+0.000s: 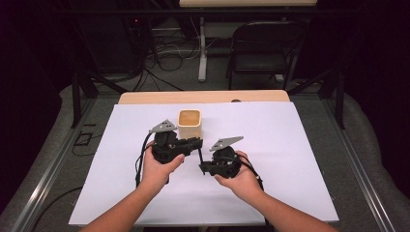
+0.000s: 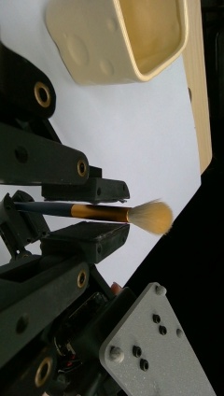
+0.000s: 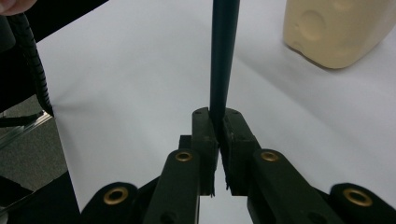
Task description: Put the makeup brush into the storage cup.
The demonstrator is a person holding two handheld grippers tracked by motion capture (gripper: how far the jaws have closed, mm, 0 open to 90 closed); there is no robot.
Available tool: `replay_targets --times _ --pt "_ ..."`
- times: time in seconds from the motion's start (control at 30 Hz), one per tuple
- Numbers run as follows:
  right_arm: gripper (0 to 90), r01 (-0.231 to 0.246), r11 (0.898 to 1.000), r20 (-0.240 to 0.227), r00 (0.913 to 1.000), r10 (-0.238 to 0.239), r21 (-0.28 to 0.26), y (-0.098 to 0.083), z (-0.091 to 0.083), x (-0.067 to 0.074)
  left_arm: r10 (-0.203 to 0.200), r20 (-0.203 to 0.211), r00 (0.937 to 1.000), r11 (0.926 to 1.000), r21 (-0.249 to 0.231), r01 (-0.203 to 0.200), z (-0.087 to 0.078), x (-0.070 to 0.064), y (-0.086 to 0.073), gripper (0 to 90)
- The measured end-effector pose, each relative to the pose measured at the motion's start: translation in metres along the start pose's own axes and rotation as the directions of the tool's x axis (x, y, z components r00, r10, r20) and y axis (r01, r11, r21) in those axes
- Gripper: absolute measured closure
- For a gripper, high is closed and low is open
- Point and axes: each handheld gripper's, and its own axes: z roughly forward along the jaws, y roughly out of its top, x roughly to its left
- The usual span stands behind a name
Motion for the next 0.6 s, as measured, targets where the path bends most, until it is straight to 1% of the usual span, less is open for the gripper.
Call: replay_targets --times 0.1,0.27,0.6 --pt "84.7 0.001 1.0 0.001 1.0 -0.001 0.002 0.0 0.0001 0.0002 -0.003 0.001 1.0 1.0 0.002 0.003 0.0003 -0.0005 -0.0001 79.2" --pt "84.8 0.0 1.0 0.0 1.0 0.0 0.0 -0.0001 0.0006 0.0006 -0.019 -0.002 0.9998 0.9998 0.007 0.019 0.001 -0.0007 -0.0002 82.1" --pt "84.7 -0.003 1.0 -0.002 1.0 0.003 -0.002 -0.0004 0.0011 0.0008 -0.017 -0.008 0.9998 0.9998 0.007 0.017 0.0005 -0.0004 -0.0005 83.4"
